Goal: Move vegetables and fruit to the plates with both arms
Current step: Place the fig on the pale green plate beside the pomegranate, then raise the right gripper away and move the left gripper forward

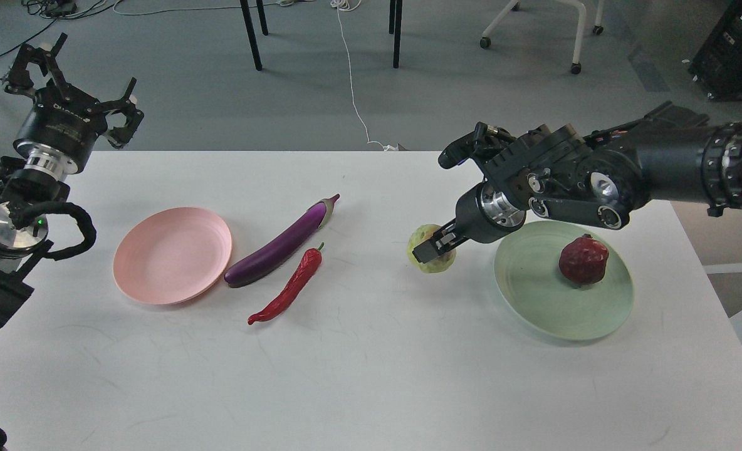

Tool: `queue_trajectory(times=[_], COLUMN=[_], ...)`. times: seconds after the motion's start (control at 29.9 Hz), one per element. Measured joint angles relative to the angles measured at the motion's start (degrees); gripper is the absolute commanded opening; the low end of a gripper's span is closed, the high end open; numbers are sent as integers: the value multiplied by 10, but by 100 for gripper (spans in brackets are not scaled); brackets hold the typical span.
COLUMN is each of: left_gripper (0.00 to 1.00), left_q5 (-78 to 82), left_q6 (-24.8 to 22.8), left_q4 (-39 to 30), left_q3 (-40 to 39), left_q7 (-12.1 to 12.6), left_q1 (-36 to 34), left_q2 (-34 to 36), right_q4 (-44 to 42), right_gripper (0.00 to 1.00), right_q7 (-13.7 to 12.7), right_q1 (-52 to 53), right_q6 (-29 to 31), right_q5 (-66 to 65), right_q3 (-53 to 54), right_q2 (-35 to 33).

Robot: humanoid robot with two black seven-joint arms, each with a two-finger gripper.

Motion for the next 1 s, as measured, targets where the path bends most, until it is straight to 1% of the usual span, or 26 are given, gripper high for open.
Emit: queue_trajectory(times=[0.13,0.23,0.43,0.47,0.57,0.67,0.74,0.77,0.8,1.0], left_gripper=[98,98,98,98,98,98,98,98,98,98], left_q5=[0,0,0,0,0,5,8,9,10,11], left_q6=[0,0,0,0,0,0,0,0,0,1], left_q4=[0,0,-1,-1,-1,-1,-1,-1,-1,-1], left_q3=[1,1,2,2,3,3,3,3,3,3], left_q7=[0,0,-1,-1,-1,-1,-1,-1,0,1], left_q1=[0,0,0,0,0,1,1,1,1,0], left_q2=[0,0,-3,-3,-6,-8,-8,-8,-8,-8], right_q4=[38,70,75,74,74,74,74,74,74,74], right_gripper=[50,51,54,56,69,79,87,93,96,98], right_q7=[0,-1,-1,-1,-1,-1,-1,-1,-1,-2], right_q1=[12,7,-39,-44,-66,-84,-92,-95,-97,-100], right_q6=[2,2,-16,-17,-23,-39,-50,-53,-54,-54], right_q5=[-22,-77,-160,-163,-166,-166,-166,-166,-165,-153], right_q3=[-2,-14,-21,-21,-16,-11,-10,-9,-7,30], right_q2=[-67,-122,-186,-191,-199,-201,-201,-201,-201,-205])
